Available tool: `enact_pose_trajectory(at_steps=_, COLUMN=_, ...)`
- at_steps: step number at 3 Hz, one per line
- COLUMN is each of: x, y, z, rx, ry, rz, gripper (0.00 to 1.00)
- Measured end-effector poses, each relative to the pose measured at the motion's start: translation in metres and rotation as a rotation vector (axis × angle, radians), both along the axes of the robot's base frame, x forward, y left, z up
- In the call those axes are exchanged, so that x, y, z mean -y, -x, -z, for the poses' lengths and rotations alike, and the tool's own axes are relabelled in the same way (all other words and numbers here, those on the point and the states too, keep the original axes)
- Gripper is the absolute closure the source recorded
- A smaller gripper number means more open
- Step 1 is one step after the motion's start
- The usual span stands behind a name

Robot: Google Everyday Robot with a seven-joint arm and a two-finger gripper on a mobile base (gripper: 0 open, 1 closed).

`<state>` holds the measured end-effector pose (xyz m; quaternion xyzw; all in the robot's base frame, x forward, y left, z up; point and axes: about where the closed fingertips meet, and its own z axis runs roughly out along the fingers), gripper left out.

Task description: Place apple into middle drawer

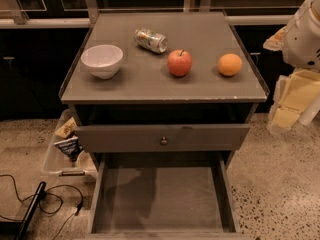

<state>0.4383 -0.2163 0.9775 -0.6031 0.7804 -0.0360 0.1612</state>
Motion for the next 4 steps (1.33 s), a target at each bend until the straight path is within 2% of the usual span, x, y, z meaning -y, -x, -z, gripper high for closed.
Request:
enact_pose_trajectory(at_steps=2, x=-0.008, y=-0.003, z=0.002, rx=0.03, ry=-0.017, rz=-0.021, gripper=0.0)
enact_pose_trajectory(at_steps=3, x=-0.031, y=-0.025, z=0.024, rx=0.082, ry=-0.091, rz=-0.096, gripper=0.0)
enact_pose_trajectory(at_steps=4, x=-0.056, y=-0.088, z=0.047, rx=0.141, ry=-0.196, rz=-0.147, gripper=0.0)
